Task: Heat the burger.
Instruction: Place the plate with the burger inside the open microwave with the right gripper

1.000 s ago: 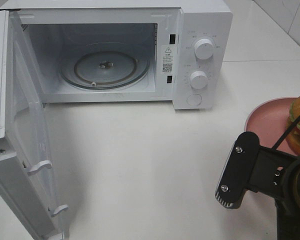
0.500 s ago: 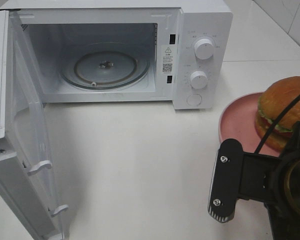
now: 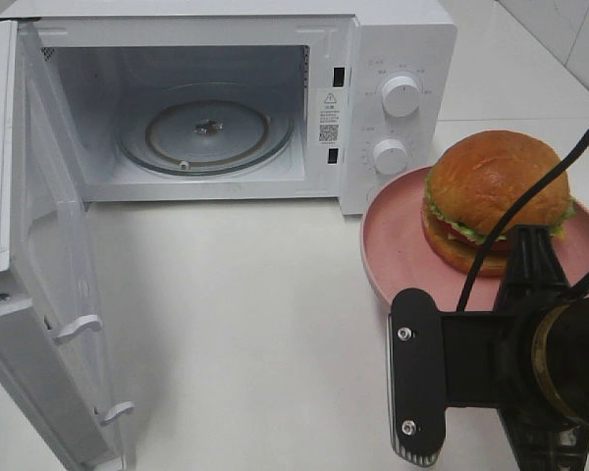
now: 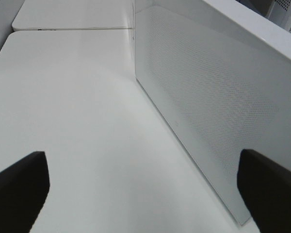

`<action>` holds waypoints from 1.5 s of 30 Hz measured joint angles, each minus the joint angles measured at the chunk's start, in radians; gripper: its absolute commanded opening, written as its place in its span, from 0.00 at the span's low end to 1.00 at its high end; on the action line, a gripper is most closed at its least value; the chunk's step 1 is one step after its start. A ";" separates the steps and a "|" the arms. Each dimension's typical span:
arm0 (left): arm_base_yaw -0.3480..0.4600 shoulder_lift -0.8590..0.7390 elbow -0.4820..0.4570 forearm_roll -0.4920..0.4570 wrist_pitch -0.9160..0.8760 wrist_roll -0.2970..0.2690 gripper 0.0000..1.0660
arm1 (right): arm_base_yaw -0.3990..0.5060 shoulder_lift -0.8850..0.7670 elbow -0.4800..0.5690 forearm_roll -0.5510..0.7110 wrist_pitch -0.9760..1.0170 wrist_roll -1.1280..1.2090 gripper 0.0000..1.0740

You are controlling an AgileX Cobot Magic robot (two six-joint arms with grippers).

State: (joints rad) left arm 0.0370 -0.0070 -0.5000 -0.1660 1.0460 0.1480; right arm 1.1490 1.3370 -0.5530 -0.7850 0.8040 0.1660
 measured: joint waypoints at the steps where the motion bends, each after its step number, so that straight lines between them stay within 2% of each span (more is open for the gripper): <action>1: 0.000 0.000 0.000 0.000 0.000 0.000 0.93 | 0.000 0.000 0.001 0.000 -0.027 -0.030 0.00; 14: 0.000 0.000 0.000 0.000 0.000 0.000 0.93 | 0.002 0.000 0.002 -0.080 -0.141 -0.125 0.00; 37: 0.000 0.000 0.000 0.000 0.000 0.000 0.93 | 0.000 0.000 0.007 -0.051 -0.340 -0.460 0.00; 45: 0.000 0.000 0.000 0.000 0.000 0.000 0.93 | -0.106 0.000 0.007 0.009 -0.387 -0.627 0.00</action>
State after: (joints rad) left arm 0.0370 -0.0070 -0.5000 -0.1660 1.0460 0.1480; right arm 1.0430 1.3370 -0.5460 -0.7760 0.4170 -0.4610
